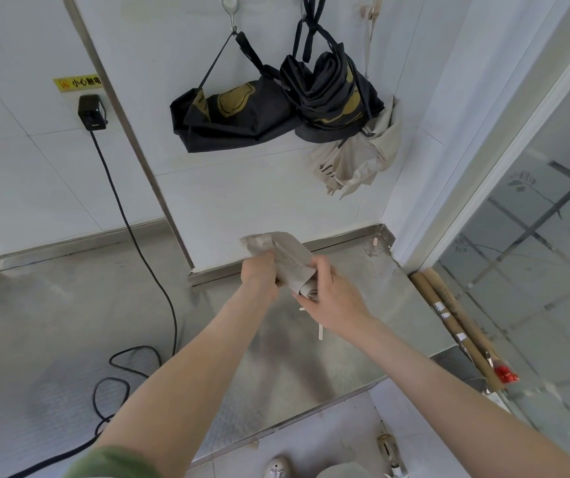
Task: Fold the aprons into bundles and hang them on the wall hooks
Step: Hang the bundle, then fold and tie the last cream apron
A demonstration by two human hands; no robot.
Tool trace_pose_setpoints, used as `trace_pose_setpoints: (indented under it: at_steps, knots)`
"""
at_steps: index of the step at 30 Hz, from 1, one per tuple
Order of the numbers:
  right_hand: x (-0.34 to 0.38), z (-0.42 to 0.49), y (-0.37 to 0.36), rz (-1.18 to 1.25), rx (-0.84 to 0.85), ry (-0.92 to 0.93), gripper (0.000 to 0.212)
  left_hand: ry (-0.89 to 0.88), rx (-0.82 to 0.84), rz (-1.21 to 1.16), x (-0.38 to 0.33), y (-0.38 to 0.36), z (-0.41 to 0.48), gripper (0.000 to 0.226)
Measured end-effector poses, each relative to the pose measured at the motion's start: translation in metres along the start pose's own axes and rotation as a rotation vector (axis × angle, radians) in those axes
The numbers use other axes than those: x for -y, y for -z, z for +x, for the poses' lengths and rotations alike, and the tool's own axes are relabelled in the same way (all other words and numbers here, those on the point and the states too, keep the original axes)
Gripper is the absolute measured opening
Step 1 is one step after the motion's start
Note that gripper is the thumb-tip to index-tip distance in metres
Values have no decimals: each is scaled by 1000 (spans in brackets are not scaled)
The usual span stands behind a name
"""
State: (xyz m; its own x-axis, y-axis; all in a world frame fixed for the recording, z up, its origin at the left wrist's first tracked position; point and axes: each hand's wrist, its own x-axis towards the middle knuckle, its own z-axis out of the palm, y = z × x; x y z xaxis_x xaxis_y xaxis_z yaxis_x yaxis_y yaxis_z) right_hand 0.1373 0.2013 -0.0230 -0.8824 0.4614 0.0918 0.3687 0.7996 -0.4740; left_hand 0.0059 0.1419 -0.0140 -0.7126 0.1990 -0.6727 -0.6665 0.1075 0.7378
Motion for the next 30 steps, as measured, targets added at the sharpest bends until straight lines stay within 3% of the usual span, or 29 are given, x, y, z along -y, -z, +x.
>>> trace_pose_setpoints:
  at_steps: [3,7,9,11,14,17,19,22,27,30]
  knots:
    - [-2,5,-1,-81,59,-3,70,-31,85,18,1,3,1,34]
    - [-2,8,-1,-114,45,122,43,13,108,31,3,4,4,37]
    - [-4,10,-3,-57,44,57,28,9,153,-23,4,3,4,36]
    - [-9,14,-2,110,102,-99,33,28,200,-68,4,4,-7,38]
    - [-19,15,7,591,54,-350,31,30,240,-24,7,9,-5,32]
    - [-32,13,14,1040,65,-570,15,-91,309,225,9,13,-8,23]
    - [-47,12,10,1143,131,-627,9,-255,382,436,17,15,-7,25]
    - [-64,9,-5,1197,210,-671,9,-430,427,776,31,14,-5,9]
    - [-81,-1,-33,1255,377,-773,12,-482,409,1196,61,7,16,10]
    - [-104,-3,-60,1188,465,-833,10,-488,384,1391,87,2,40,23]
